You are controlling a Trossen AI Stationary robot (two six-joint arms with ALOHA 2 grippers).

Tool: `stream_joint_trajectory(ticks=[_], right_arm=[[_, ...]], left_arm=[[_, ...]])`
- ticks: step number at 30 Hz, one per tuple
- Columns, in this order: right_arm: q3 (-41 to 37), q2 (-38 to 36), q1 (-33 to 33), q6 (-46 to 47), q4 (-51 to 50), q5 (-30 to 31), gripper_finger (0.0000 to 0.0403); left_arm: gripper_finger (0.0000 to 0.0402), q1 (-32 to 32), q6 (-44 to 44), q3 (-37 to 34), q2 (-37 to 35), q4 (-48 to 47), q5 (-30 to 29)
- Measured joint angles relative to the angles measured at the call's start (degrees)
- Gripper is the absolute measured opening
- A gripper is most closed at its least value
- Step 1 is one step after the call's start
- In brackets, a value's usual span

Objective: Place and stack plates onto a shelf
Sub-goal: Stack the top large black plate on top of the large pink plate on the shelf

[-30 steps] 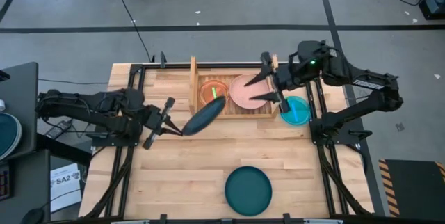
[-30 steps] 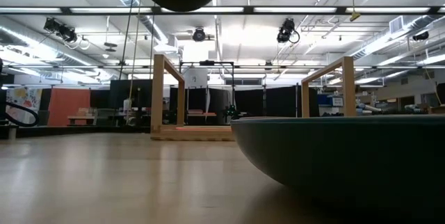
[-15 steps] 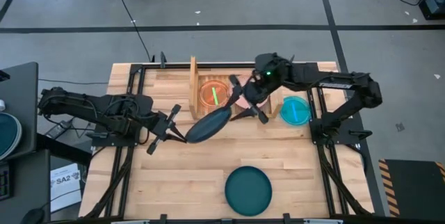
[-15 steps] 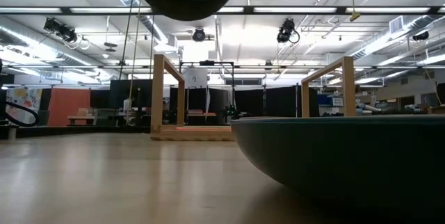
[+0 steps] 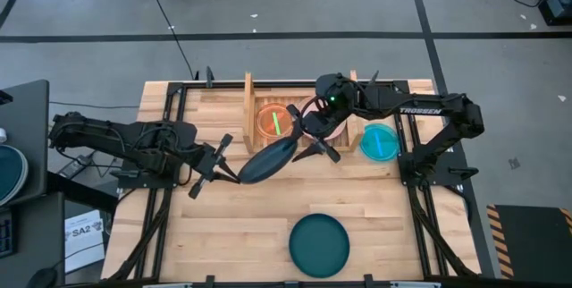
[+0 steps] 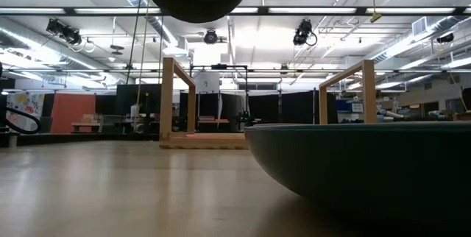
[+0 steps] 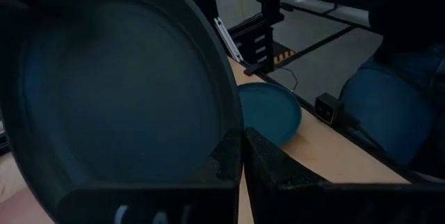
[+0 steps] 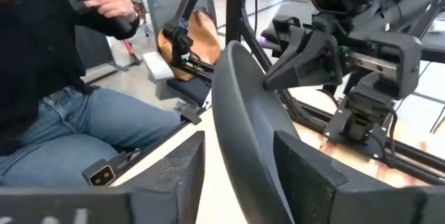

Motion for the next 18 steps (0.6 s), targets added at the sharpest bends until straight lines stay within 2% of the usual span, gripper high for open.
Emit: stream_joint_trajectory(ticks=[7, 12, 18], right_arm=[[0.00, 0.05, 0.00, -0.05, -0.18, -0.36, 0.0105], [0.00, -0.03, 0.11, 0.13, -0.93, -3.02, 0.0050], [-0.07, -0.03, 0.11, 0.93, -0.93, -6.96, 0.0036]], left_arm=[[0.0012, 0.00, 0.07, 0.00, 0.00, -0.13, -0.02], [0.0013, 0.02, 0.40, 0.00, -0.07, -0.26, -1.54], [0.0014, 0.01, 0.61, 0.00, -0.11, 0.11, -4.80]])
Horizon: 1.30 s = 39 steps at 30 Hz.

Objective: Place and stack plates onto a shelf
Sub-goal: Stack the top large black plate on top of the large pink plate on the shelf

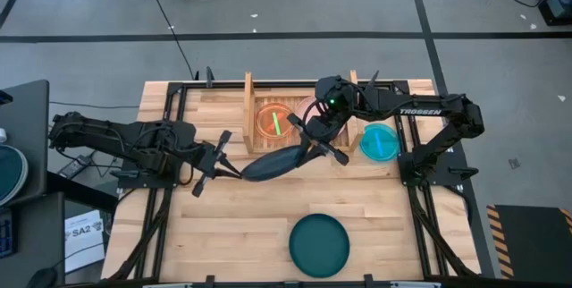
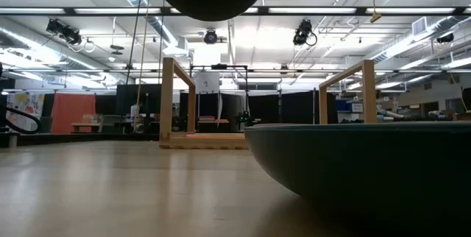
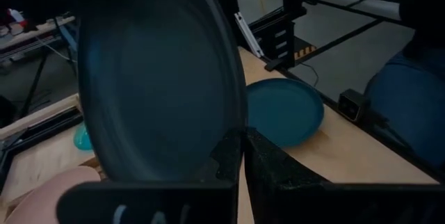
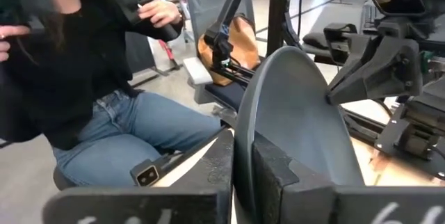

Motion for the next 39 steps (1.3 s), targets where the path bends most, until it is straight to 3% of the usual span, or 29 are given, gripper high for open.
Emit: stream_joint_trajectory(ticks=[8, 17, 25, 33, 39], right_arm=[[0.00, 0.00, 0.00, 0.84, -0.27, 0.36, 0.0036], [0.02, 0.00, -0.18, 3.30, -0.91, 0.65, 0.0027], [0.13, -2.91, -0.22, 3.29, -9.05, 1.97, 0.0020], [0.13, -7.66, -0.22, 3.38, -21.26, 14.58, 0.0020], [0.13, -9.11, -0.36, 3.42, -26.79, 29.22, 0.0020]], left_arm=[[0.0044, 0.01, -0.26, 0.00, 0.02, -0.11, -1.05], [0.0122, 0.03, -3.21, 0.00, 0.11, 0.72, -9.63], [0.0166, 0.05, -3.19, 0.00, 0.13, 0.26, -18.03], [0.0174, 0.12, -3.15, 0.00, 0.13, 0.24, -30.32], [0.0174, 0.12, -3.13, 0.00, 0.13, 0.26, -32.77]])
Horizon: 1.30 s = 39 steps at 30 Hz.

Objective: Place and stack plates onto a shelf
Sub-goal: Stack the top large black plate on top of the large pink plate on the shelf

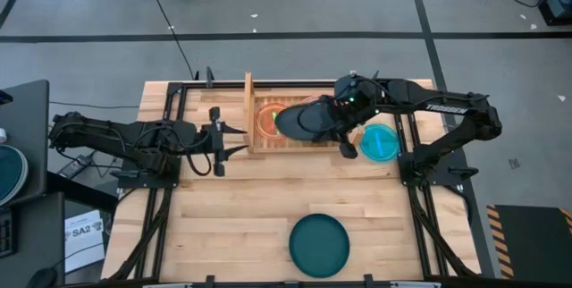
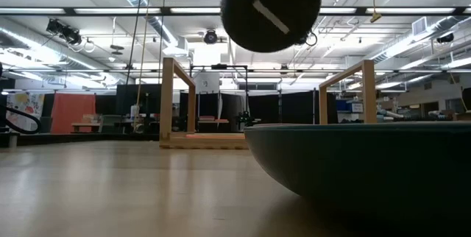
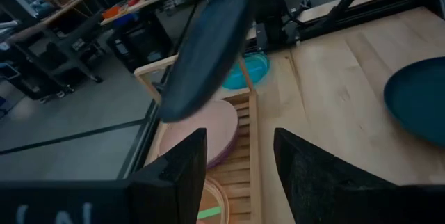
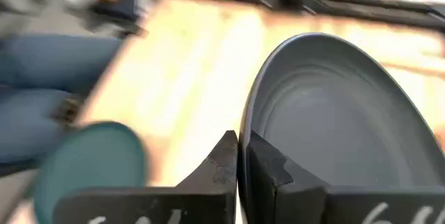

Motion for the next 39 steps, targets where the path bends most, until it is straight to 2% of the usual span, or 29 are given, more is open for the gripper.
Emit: stream_joint_trajectory(ticks=[5, 8, 14, 22, 30, 39], right_arm=[[-0.26, 0.98, -1.75, -0.34, -3.51, 12.58, 0.0020], [-1.48, 2.04, -3.95, -0.37, -3.59, 16.26, 0.0020], [-5.03, 4.25, -8.34, -0.26, -2.02, 17.12, 0.0020], [-8.00, 9.29, -10.94, -0.40, 1.16, 17.20, 0.0020], [-7.99, 15.06, -11.48, -0.39, 1.23, 23.23, 0.0020], [-7.96, 20.51, -11.57, -0.40, 2.51, 25.23, 0.0020]], left_arm=[[0.0174, -0.02, -0.03, 0.00, 0.00, -0.02, 0.00], [0.0174, 0.00, -0.07, 0.00, -0.02, -0.03, 0.00], [0.0174, -0.02, -0.07, 0.00, -0.02, -0.41, 0.02], [0.0174, -0.02, -0.09, 0.00, -0.02, -0.46, 0.00], [0.0174, -0.01, -0.11, 0.00, -0.02, -0.50, 0.00], [0.0174, -0.02, -0.11, 0.00, -0.02, -0.72, 0.00]])
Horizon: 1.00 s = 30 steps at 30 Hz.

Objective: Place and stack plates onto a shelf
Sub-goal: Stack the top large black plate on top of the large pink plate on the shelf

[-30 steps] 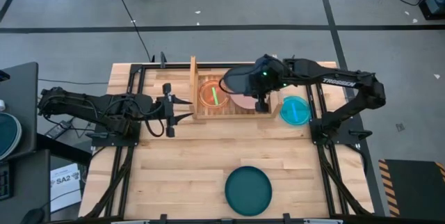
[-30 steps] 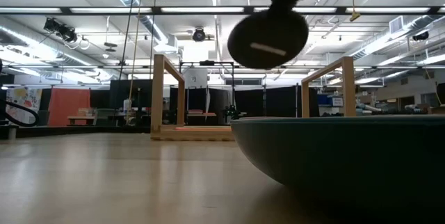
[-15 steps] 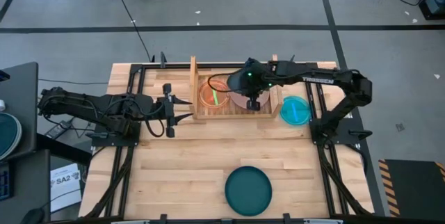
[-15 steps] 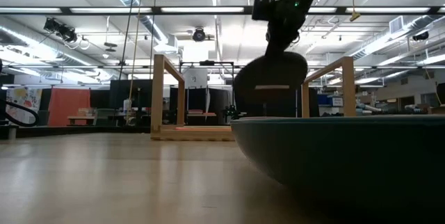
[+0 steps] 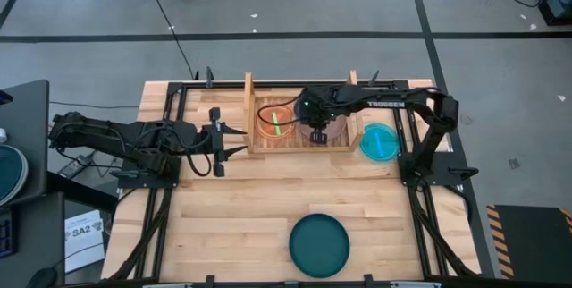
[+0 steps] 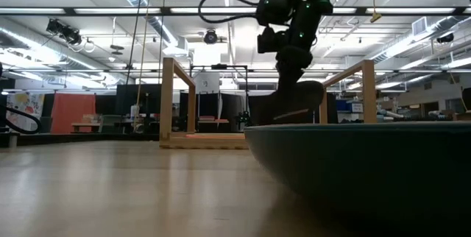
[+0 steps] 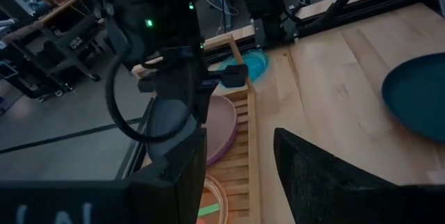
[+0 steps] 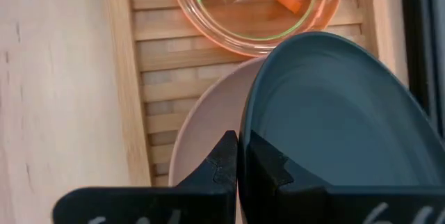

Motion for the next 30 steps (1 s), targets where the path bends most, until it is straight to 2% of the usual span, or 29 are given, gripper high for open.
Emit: stream_joint_trajectory(ticks=[19, 24, 30], right_arm=[[0.05, 0.82, 0.13, 0.01, -0.21, 0.74, 0.0042], [0.05, 0.82, 0.13, 0.01, -0.26, -1.62, 0.0048], [0.05, 0.82, 0.13, 0.05, -0.39, -5.62, 0.0085]], left_arm=[[0.0174, 0.02, -0.02, 0.00, 0.00, -0.62, 0.00], [0.0174, 0.01, -0.02, 0.00, 0.00, -0.61, 0.00], [0.0174, 0.01, -0.02, 0.00, 0.00, -0.59, 0.00]])
